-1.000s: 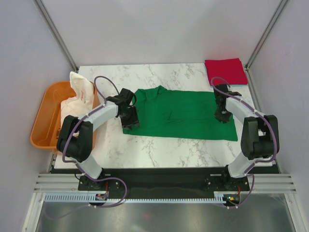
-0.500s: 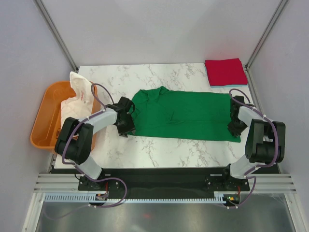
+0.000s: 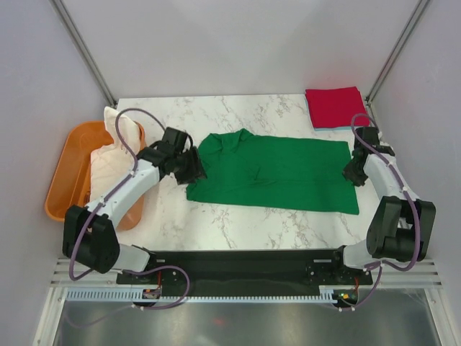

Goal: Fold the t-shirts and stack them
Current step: Fold the tshirt

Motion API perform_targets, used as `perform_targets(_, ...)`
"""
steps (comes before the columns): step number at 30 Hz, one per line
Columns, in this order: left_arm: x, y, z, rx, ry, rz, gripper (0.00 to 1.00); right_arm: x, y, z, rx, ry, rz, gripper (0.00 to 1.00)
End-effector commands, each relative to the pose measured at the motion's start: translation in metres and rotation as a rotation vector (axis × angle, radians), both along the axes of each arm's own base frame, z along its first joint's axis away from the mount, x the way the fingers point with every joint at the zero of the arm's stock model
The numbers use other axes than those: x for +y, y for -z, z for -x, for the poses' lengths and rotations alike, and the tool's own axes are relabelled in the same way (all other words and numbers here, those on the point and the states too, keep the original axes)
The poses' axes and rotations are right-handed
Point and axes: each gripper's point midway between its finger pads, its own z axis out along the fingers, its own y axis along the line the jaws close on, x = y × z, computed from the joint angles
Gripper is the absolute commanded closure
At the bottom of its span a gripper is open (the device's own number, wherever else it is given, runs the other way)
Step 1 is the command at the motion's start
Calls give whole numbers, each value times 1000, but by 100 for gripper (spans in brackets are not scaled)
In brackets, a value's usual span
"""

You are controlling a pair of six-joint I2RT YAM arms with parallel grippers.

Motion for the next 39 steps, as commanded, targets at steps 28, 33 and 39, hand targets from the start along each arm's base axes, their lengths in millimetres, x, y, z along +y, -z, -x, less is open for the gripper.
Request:
perform_targets(28, -88, 36, -236, -40, 178, 209, 51, 194, -58, -198, -458, -653, -232, 52)
perform_targets(33, -93, 40, -240, -41, 188, 218, 53, 240, -50, -210, -496, -704, -294, 52)
perform_targets(39, -96, 40, -244, -48, 195, 231, 65, 286, -41, -219, -515, -754, -331, 52)
